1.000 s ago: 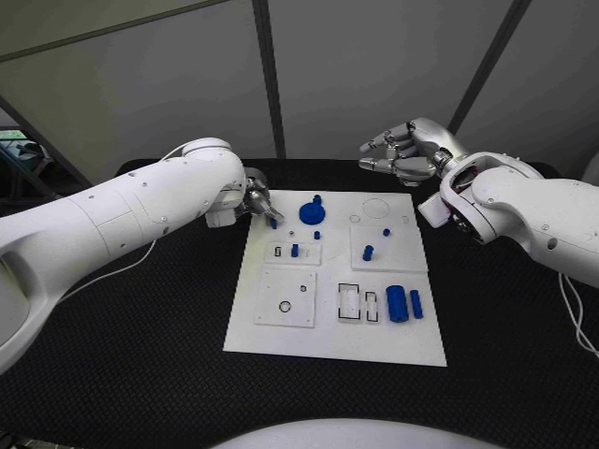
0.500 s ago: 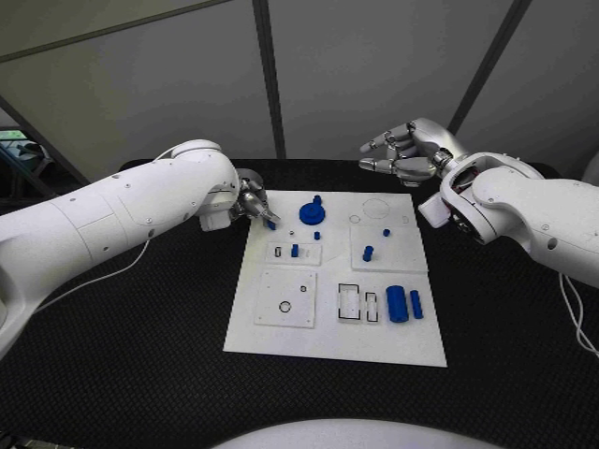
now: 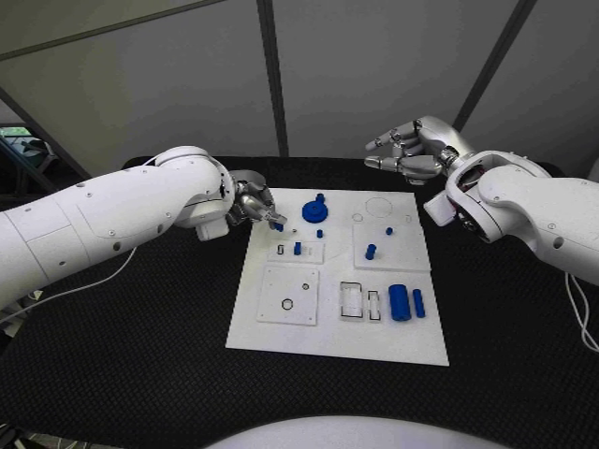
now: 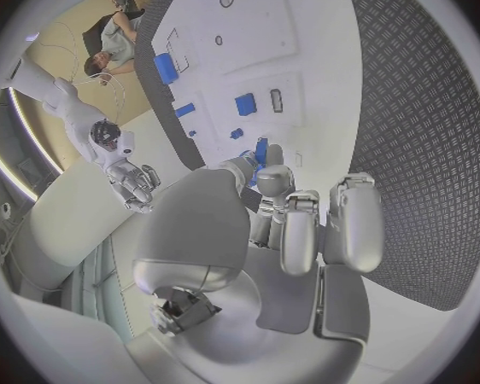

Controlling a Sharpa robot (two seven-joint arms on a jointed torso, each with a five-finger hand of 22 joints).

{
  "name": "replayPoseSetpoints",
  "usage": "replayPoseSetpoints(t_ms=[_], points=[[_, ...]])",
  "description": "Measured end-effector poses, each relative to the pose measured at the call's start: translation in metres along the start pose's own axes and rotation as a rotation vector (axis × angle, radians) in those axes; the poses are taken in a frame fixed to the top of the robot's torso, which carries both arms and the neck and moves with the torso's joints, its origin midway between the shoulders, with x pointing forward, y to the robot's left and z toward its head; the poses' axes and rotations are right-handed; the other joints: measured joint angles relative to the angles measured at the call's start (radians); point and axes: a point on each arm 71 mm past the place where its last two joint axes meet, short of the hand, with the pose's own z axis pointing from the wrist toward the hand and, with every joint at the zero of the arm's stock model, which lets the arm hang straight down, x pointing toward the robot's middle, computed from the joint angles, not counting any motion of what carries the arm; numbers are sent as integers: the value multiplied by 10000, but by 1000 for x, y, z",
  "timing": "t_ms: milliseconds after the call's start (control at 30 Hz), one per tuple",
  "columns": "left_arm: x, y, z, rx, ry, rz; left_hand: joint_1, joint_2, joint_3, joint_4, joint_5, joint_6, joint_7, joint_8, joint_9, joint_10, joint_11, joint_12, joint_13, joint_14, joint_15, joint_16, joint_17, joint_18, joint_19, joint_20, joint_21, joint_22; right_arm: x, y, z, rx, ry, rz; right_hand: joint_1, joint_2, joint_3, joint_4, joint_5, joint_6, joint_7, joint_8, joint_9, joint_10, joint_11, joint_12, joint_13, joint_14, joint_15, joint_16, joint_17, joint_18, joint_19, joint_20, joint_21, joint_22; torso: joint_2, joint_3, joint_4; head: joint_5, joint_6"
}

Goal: Assemble the parts on the task board

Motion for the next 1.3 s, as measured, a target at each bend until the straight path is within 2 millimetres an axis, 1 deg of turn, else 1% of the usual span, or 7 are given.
replayPoseSetpoints(t_ms=[67,333,500,567,667,900,1300], points=[[4,0,-4,104,-4,-28,-67,-67,145,-53,-2,0,0,0,32,49,15,0,-15,0,0,0,0,0,33,-33,0,0,0,0,0,10,-8,-5,0,0,0,0,0,0,0,0,0,0,0,0,0,0,0,0,0,-1,0,0,0,0,-2,2,0,8,-8],[18,6,-11,168,-106,-77,-131,-130,237,-17,-6,24,-24,58,32,71,-1,0,-15,0,1,0,0,0,72,1,60,0,-1,-1,0,22,-17,-11,0,0,0,0,0,0,0,0,0,0,0,0,0,0,0,0,8,0,0,0,0,0,-5,2,-1,65,-24],[25,8,-11,128,-213,-7,-132,-130,273,4,-10,40,-39,58,36,116,-16,0,-14,0,1,0,0,1,71,1,60,0,-1,-1,0,25,-19,-13,0,0,0,0,0,0,0,0,0,0,0,0,0,0,0,0,8,0,0,0,0,0,9,2,-17,86,-34],[28,7,-11,122,-268,44,-185,-183,275,2,-11,40,-39,58,47,117,-16,0,-14,19,-18,0,0,0,71,1,60,0,-1,-1,0,26,-20,-18,0,0,0,0,0,0,0,0,1,0,0,0,0,0,0,0,7,0,0,0,0,0,17,1,-23,93,-34],[30,8,-10,68,-379,129,-185,-183,340,-62,-12,40,-39,57,54,117,-15,0,-14,35,-33,0,0,0,71,1,60,0,-1,-1,0,24,-19,-32,0,0,0,0,0,0,0,0,1,0,0,0,0,0,0,0,7,0,0,0,0,0,24,1,-29,106,-39],[39,10,-6,-110,-507,447,-238,-235,402,-42,-14,39,-39,56,92,118,-15,0,-14,35,-33,0,0,1,107,-35,60,0,-1,-1,0,15,-12,-53,0,0,0,0,0,0,0,0,1,0,0,0,0,0,0,0,6,0,0,0,0,0,31,1,-30,111,-74],[40,8,-5,-239,-603,865,-240,-237,428,-67,-21,39,-38,48,80,118,-12,0,-13,35,-33,0,0,0,106,-35,59,0,-1,-1,0,1,-2,-78,0,0,0,0,0,0,0,0,1,0,0,1,0,0,0,0,5,0,0,0,0,1,31,-1,-31,122,-125]])
